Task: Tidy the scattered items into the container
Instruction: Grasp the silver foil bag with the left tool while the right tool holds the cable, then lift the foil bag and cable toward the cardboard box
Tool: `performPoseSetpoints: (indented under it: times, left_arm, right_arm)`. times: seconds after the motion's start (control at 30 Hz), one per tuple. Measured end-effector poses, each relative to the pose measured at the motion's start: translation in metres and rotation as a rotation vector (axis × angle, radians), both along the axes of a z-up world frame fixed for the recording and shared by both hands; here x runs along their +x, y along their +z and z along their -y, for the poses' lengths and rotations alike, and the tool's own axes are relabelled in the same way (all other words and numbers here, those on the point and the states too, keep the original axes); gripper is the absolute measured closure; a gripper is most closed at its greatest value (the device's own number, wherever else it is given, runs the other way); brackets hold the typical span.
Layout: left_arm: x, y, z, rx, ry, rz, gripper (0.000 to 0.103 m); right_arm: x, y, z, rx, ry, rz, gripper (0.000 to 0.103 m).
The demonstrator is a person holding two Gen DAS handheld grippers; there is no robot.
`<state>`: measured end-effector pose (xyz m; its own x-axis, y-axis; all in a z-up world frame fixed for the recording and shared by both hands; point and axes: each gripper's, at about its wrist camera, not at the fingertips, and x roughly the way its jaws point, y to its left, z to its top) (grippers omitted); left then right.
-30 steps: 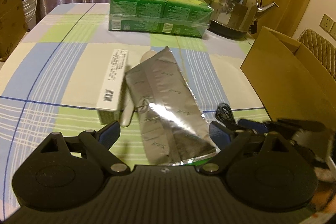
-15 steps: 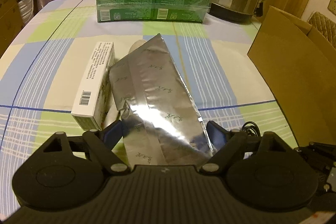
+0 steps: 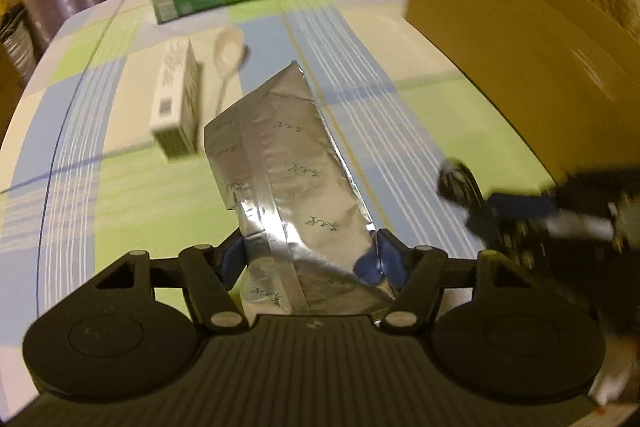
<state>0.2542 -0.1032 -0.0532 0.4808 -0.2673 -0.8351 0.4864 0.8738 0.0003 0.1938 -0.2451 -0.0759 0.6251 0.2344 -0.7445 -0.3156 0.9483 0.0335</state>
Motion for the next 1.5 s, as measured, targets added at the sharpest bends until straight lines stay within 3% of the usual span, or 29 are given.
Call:
performPoseSetpoints:
  times: [0.13, 0.37, 0.5, 0.77, 1.1, 1.2, 1.37, 1.5]
  left_arm:
    - [-0.04, 0.005, -0.011, 0.035, -0.06, -0.034, 0.038]
    - [-0.067, 0.013, -0.027, 0.04, -0.044, -0.07, 0.029]
    - [-0.063, 0.023, -0.034, 0.008, -0.006, -0.079, 0.028]
    - [-0.04, 0.027, -0.03, 0.021, 0.018, -0.084, 0.023]
    - [-0.002, -0.001, -0.02, 0.028, 0.042, -0.205, 0.018]
    - [0.004, -0.011, -0.021, 0.021, 0.049, -0.246, 0.019]
    - [0.004, -0.02, -0.018, 0.039, 0.011, -0.275, 0.033]
    - [0.0, -0.017, -0.019, 0.029, -0.013, -0.28, 0.047]
  right_arm:
    - [-0.025, 0.002, 0.003, -0.009, 0.005, -0.023, 0.087]
    - [-0.044, 0.003, 0.001, -0.021, 0.0, -0.024, 0.085]
    - [-0.041, 0.005, -0.001, -0.015, 0.007, -0.019, 0.064]
    - [-0.032, -0.001, 0.001, 0.012, -0.001, -0.04, 0.063]
    - [-0.032, -0.002, 0.002, 0.012, 0.011, -0.03, 0.064]
    - [-0.031, -0.002, 0.004, 0.017, 0.009, -0.029, 0.066]
    - [-0.031, -0.002, 0.005, 0.015, 0.006, -0.028, 0.071]
    - [-0.032, -0.001, 0.006, 0.019, 0.005, -0.035, 0.085]
